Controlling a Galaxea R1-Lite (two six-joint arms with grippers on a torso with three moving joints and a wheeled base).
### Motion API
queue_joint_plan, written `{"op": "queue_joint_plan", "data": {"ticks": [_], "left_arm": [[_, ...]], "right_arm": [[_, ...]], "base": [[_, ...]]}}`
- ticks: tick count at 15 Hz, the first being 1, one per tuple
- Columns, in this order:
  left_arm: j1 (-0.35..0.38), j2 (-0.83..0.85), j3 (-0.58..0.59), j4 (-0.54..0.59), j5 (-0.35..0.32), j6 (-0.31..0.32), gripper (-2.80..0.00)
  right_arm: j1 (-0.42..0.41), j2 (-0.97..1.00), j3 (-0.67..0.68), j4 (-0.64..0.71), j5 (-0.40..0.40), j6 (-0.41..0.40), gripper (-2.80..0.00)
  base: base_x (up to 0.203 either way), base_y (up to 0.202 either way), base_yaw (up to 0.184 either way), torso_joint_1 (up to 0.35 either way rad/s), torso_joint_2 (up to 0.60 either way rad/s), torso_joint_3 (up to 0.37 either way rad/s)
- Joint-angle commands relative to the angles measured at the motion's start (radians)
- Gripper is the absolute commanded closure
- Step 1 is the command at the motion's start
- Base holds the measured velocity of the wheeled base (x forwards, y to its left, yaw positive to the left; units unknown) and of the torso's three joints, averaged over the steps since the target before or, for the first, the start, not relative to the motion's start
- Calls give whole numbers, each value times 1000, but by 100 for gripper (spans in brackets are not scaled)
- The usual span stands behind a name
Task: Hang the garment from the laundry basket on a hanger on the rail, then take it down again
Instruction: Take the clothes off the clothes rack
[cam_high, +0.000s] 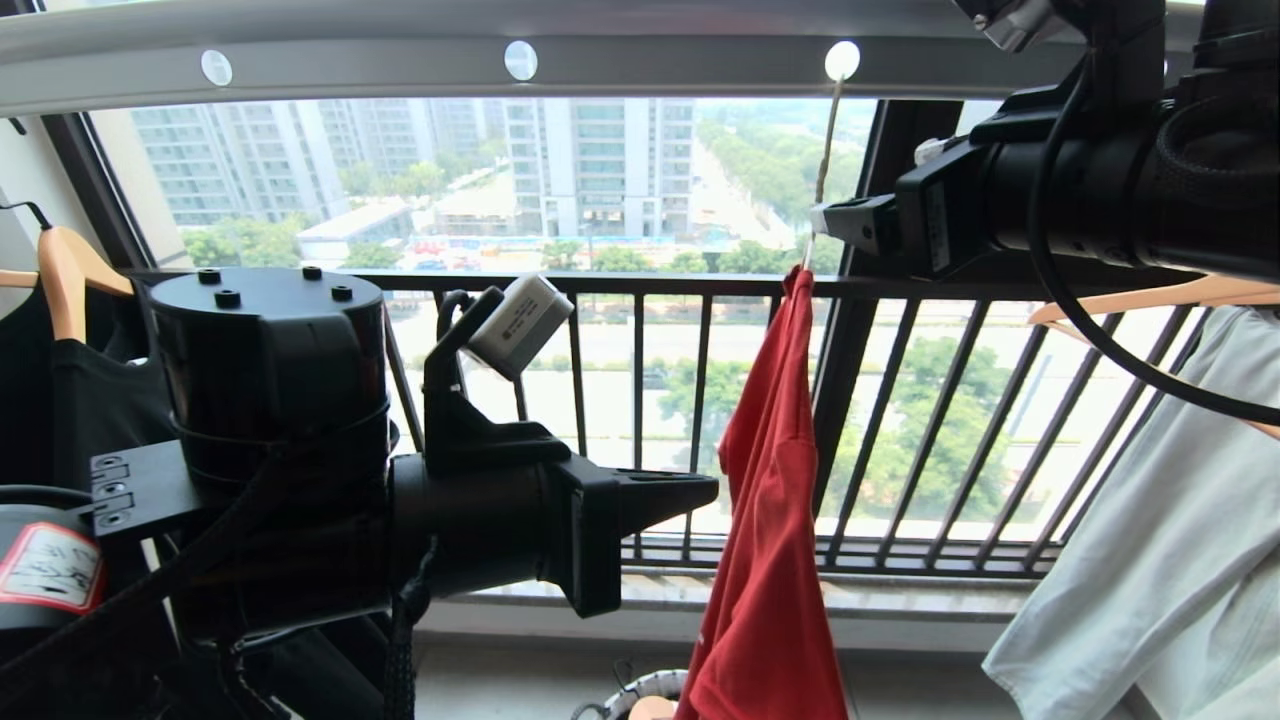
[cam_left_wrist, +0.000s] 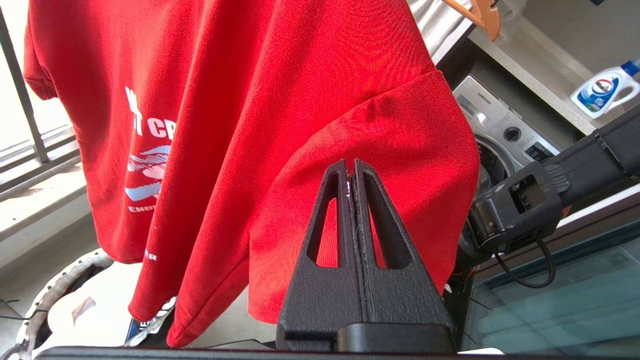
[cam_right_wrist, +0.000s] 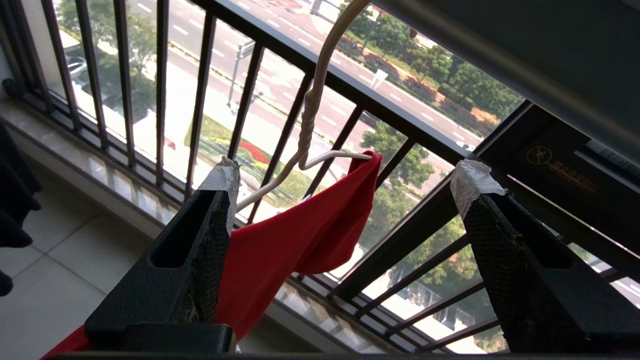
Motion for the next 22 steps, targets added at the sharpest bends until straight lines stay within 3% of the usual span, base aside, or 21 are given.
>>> {"op": "queue_joint_plan", "data": {"ticks": [1,3,6,14,18,20,21,22], "left_arm": [[-1,9,-1,-4,-2,-4,0],[-14,17,7,-66,-2,-26,0],[-61,55,62,-280,3,-121,0],[-92,65,75,-295,4,-127,0],[-97,-74,77,-289,10,-122,0],[-73,-115,72,-248,11,-58,0],[-60,-116,62,-195,13,-11,0],[-54,-108,50,-156,40,19,0]], "right_arm": [[0,45,-44,-2,-9,-2,-280],[2,73,-74,-1,-12,-3,-280],[2,90,-76,-1,-12,-3,-280],[11,173,-162,0,-53,-5,-280],[11,172,-155,3,-72,-3,-280],[11,157,-135,1,-77,-2,-280],[12,148,-121,0,-76,-2,0],[12,136,-107,0,-76,-1,0]], "base": [[0,0,0,0,0,0],[0,0,0,0,0,0],[0,0,0,0,0,0],[0,0,0,0,0,0],[0,0,0,0,0,0],[0,0,0,0,0,0],[0,0,0,0,0,0],[0,0,0,0,0,0]]}}
